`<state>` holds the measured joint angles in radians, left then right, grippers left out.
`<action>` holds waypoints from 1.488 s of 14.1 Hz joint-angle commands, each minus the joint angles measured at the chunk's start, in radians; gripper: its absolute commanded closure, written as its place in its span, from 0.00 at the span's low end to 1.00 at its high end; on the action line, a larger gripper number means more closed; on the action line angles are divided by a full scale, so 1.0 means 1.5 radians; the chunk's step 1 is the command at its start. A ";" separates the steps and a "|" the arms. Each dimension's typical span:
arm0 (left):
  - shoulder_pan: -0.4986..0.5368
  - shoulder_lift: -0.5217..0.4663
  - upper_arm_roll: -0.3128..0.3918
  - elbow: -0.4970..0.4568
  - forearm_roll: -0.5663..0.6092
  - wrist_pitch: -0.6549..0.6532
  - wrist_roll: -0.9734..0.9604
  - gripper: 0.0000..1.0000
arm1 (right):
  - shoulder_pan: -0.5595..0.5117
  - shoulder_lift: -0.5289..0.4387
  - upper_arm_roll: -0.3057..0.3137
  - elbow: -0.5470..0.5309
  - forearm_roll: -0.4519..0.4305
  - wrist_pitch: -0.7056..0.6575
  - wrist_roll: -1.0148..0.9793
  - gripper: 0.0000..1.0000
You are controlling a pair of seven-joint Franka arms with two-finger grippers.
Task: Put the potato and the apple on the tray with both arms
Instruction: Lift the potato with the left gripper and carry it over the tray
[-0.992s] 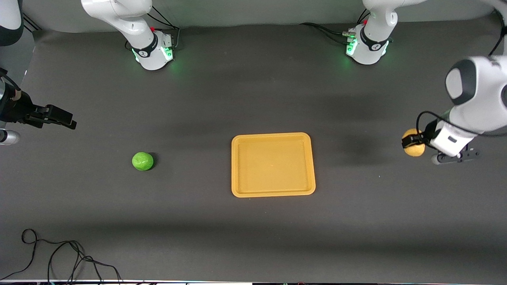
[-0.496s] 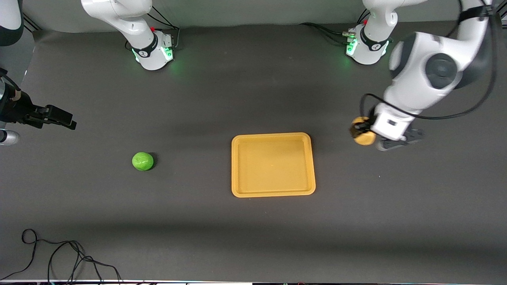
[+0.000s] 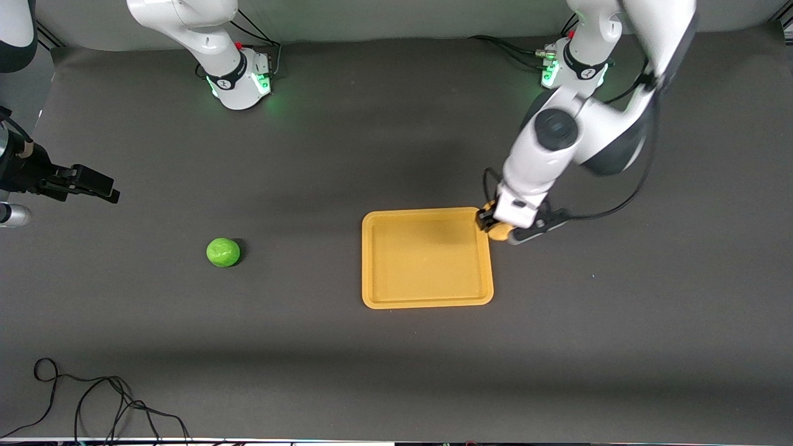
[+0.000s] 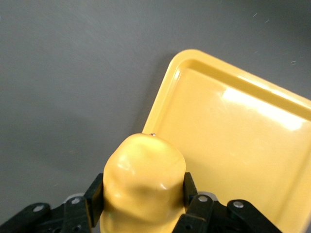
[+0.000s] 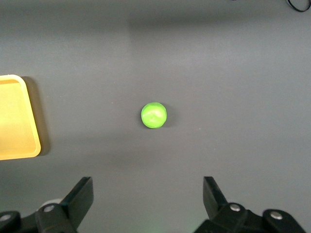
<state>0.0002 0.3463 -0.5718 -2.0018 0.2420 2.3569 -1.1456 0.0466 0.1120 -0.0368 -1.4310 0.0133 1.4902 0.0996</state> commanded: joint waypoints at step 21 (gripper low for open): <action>-0.081 0.226 0.042 0.172 0.181 -0.006 -0.131 0.35 | 0.017 -0.047 0.001 -0.184 -0.008 0.138 -0.007 0.02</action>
<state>-0.0915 0.6763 -0.5208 -1.7793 0.4963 2.3689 -1.3118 0.0656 0.1053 -0.0309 -1.5815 0.0133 1.6148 0.0992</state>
